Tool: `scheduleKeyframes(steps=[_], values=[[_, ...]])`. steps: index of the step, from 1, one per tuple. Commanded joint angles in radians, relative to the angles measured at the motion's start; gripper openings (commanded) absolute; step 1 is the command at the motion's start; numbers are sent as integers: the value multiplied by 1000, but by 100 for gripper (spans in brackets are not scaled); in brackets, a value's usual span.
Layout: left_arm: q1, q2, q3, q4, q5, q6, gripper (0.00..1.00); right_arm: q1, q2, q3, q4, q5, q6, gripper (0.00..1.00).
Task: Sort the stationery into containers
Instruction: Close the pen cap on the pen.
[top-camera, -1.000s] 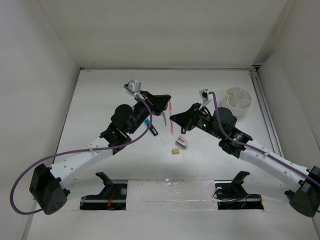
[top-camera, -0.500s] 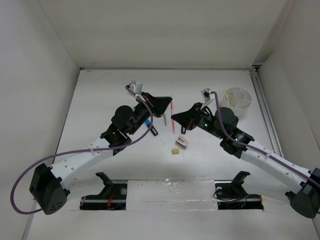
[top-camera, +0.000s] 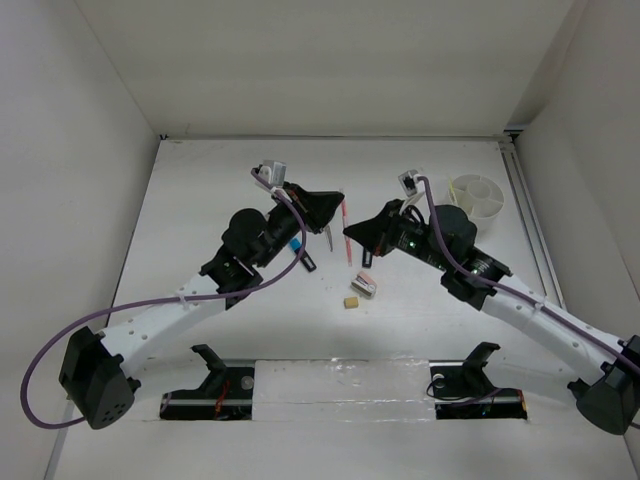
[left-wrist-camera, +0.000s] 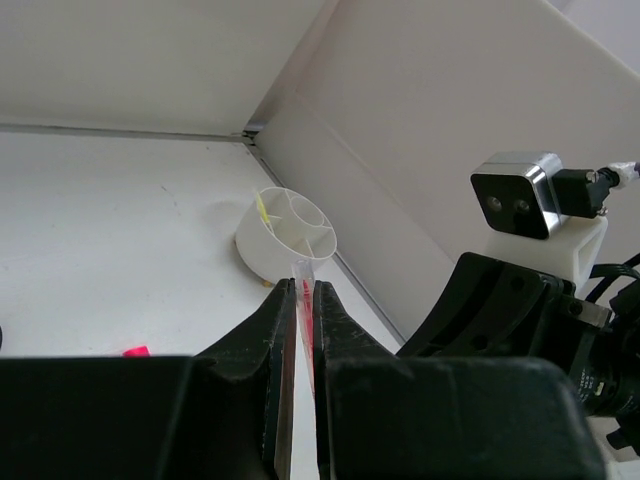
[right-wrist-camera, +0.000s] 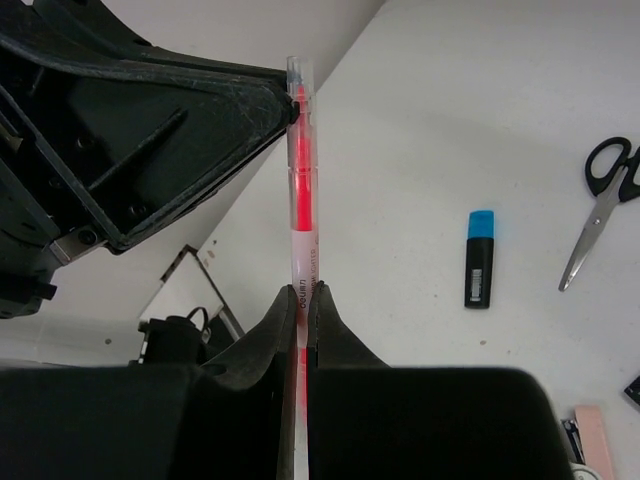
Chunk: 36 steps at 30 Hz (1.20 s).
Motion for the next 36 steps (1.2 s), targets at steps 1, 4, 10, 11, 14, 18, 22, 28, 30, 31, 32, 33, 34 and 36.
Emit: scheduleKeyframes(steps=[1,4,10,11,14,18,22,28,30,31,32,33,34,36], values=[[-5,24,16,-88,111,51,0,-30,2,91,113,-14,-54,0],[-5,34,25,-98,131,61,0,-39,20,105,104,-34,-72,0],[-5,52,36,-107,156,72,0,-59,30,136,104,-69,-92,0],[-5,52,36,-107,156,72,0,-71,39,145,104,-69,-92,0],[-5,52,36,-107,156,72,0,-71,48,154,95,-78,-103,0],[-5,43,36,-107,156,81,0,-80,57,164,95,-100,-103,0],[-5,32,47,-130,144,81,0,-71,57,118,104,-100,-114,0],[-5,4,65,-139,133,70,25,-71,48,76,117,-90,-123,0],[-5,-5,74,-139,124,60,37,-71,48,65,117,-90,-123,0],[-5,-14,74,-139,124,60,41,-71,48,65,117,-90,-123,0],[-5,-26,83,-148,113,60,49,-71,48,65,117,-90,-123,0],[-5,-26,100,-163,113,60,55,-71,59,65,117,-90,-123,0],[-5,-38,111,-176,113,48,61,-71,59,65,117,-90,-123,0],[-5,-69,131,-202,95,47,79,-71,68,56,117,-81,-133,0]])
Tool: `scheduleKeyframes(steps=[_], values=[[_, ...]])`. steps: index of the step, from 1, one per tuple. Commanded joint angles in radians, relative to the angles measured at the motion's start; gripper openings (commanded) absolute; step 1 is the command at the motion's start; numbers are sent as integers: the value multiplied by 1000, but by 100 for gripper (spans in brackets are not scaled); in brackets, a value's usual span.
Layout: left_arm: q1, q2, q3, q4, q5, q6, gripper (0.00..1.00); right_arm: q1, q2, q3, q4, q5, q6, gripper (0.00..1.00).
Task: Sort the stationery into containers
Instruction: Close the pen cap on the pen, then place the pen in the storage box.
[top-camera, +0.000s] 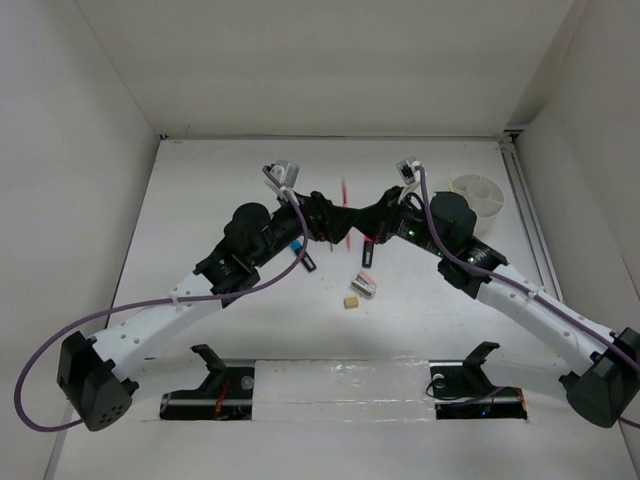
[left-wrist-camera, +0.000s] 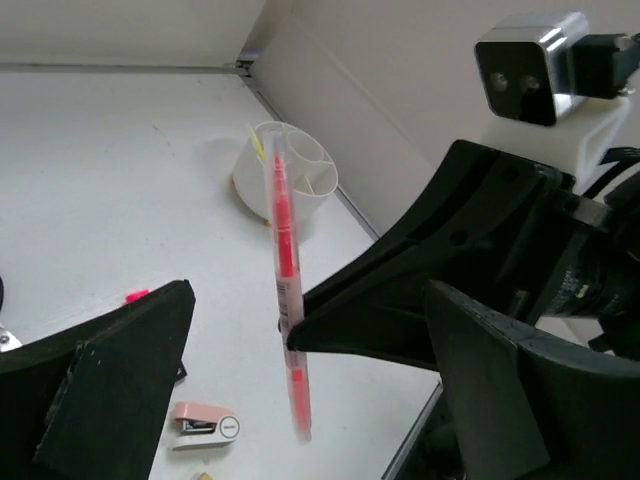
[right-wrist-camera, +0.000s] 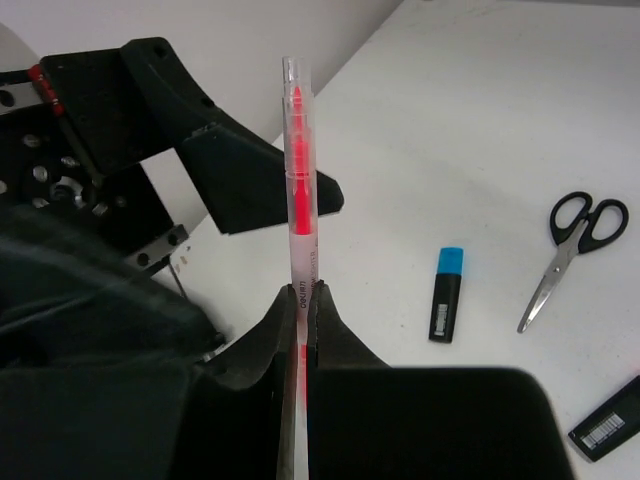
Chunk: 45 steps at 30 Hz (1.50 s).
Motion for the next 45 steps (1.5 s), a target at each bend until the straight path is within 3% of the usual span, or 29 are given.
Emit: scheduleKeyframes(steps=[1,6,12,19,26,29,37,45], values=[[-16,-80,88,-24,-8,-8,100,-6,-1,-1,90,31,-23,0],[-37,-155,137,-155,-153,4,100,-23,9,-10,90,108,-90,0],[-37,-167,132,-349,-368,-34,100,-199,9,-22,168,129,-318,0],[-37,-177,18,-369,-338,-34,100,-461,33,-99,312,137,-546,0],[-37,-195,-53,-351,-231,-58,100,-625,183,-25,326,88,-606,0],[-37,-215,-77,-351,-183,-80,100,-705,281,33,306,-18,-606,0],[-65,-296,-151,-345,-149,-100,100,-767,345,47,297,-79,-653,0],[-88,-309,-169,-303,-124,-100,100,-757,375,73,179,3,-721,0]])
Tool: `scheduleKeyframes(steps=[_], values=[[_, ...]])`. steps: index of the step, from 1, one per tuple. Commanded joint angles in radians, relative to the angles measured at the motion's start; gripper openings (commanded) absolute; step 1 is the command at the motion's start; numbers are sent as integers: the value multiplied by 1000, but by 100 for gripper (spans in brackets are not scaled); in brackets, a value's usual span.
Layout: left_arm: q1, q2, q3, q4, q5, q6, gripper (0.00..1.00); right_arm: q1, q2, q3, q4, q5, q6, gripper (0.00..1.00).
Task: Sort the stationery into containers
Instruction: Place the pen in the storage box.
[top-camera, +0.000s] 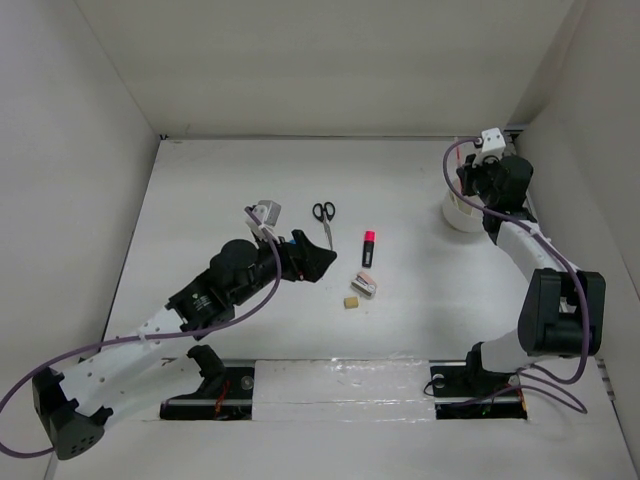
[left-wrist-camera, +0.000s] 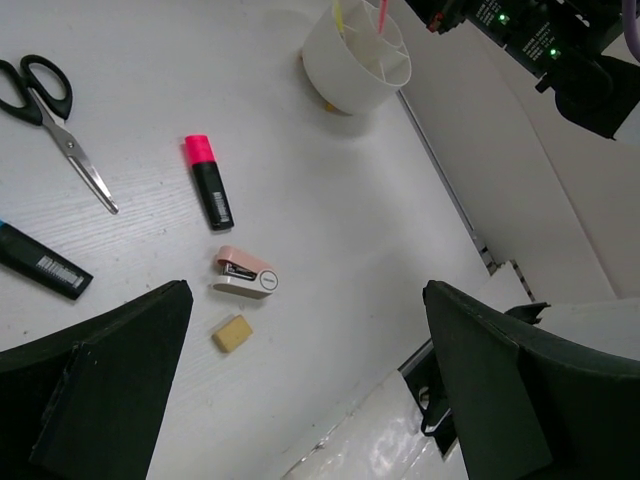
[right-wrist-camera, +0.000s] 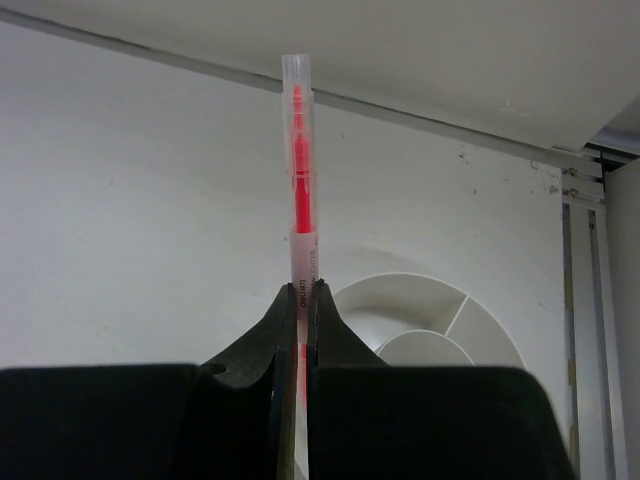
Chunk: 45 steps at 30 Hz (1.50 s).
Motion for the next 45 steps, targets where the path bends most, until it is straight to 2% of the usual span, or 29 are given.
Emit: scheduleKeyframes(steps=[1,6,14,21,43,44,45], values=[[-2,-12,-12,61,32,-6,100,6,9,43,-15,38,-38,0],[-2,-21,-34,91,65,-6,100,15,36,55,-64,67,-38,0],[-2,9,-24,101,103,-6,100,67,45,24,-74,269,-51,0],[-2,29,-24,110,125,-6,100,78,54,15,-74,355,-41,0],[-2,38,-4,110,125,3,100,106,54,-29,-72,433,40,0],[-2,29,-4,110,125,3,100,106,54,-29,-72,434,40,0],[-2,29,-4,110,125,3,100,106,54,-38,-72,434,49,6]])
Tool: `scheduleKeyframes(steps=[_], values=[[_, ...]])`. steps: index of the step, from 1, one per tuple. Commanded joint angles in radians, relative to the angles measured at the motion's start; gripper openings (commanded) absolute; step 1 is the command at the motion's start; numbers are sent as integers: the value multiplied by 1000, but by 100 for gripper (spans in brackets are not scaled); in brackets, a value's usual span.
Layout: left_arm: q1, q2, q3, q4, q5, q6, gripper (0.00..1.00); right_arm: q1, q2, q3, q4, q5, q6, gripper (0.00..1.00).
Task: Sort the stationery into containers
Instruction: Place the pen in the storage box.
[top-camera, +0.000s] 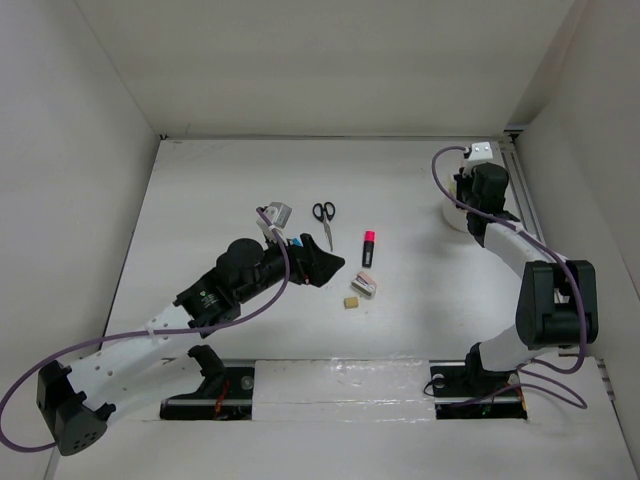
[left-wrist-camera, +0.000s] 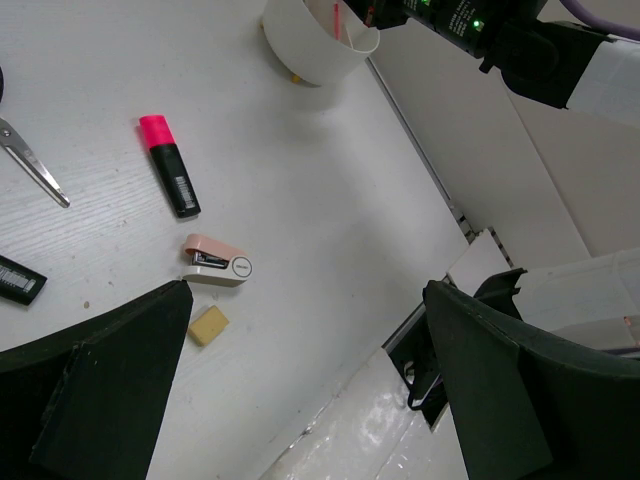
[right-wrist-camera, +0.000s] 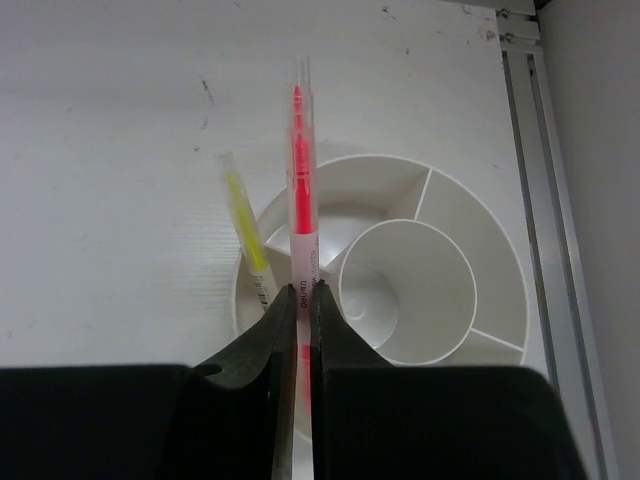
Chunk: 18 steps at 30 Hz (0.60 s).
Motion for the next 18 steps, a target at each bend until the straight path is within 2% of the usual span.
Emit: scheduleKeyframes(steps=[1,4,10,12,14,17,18], values=[[-2,-22,25,43,13,5,100,9,2,-6,28,29,33,8],[-2,-22,25,34,4,5,100,9,2,-6,28,29,43,15],[-2,-22,25,34,4,5,100,18,2,-25,28,29,53,15],[-2,-22,25,34,-6,5,100,18,-7,-25,28,29,53,17],[-2,-22,25,24,-6,5,100,29,-7,-25,28,29,53,29],[-2,-31,25,24,-15,5,100,38,-33,-34,37,29,62,37],[-2,-31,34,24,-15,5,100,38,-50,-34,37,29,62,43]])
